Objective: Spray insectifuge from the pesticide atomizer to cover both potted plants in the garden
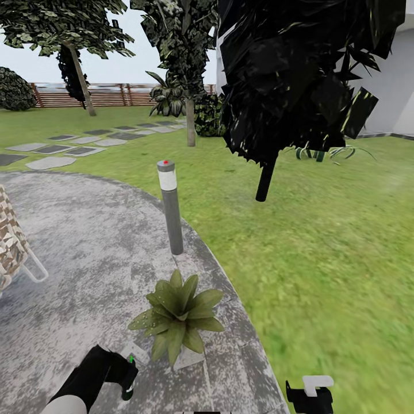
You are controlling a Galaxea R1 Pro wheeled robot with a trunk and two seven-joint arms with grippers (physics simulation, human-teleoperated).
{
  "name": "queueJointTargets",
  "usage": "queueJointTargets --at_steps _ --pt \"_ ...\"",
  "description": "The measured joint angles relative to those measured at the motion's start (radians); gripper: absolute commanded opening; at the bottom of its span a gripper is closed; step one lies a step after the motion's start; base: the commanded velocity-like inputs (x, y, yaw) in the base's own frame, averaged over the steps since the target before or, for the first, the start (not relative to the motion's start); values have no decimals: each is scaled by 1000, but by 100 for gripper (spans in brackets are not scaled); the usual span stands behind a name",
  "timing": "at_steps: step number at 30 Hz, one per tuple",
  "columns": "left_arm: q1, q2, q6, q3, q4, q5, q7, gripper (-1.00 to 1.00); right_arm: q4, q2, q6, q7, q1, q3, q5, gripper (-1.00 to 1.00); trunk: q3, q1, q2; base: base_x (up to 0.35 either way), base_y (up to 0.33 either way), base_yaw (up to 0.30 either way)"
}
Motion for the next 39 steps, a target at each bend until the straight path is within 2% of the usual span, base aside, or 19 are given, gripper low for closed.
queueJointTargets --at_steps 4,10,15,25,39 --pt "2 -9 3 -1 -3 -2 1 -100 0 1 0 0 0 0 0 100 0 0 0 -2 -2 91" --pt "2 -9 0 2 -3 3 7 -100 0 2 0 0 0 0 0 100 0 0 0 -200 -162 262" --pt "2 -9 0 4 -4 6 8 -100 0 0 0 0 0 0 0 100 0 0 0 -178 -208 67" --pt "2 -8 1 14 -53 8 8 -100 0 0 -1 -1 0 0 0 100 0 0 0 152 -155 10" --pt "2 -12 1 8 -51 11 7 -100 0 2 0 -1 0 0 1 100 0 0 0 3 -2 249"
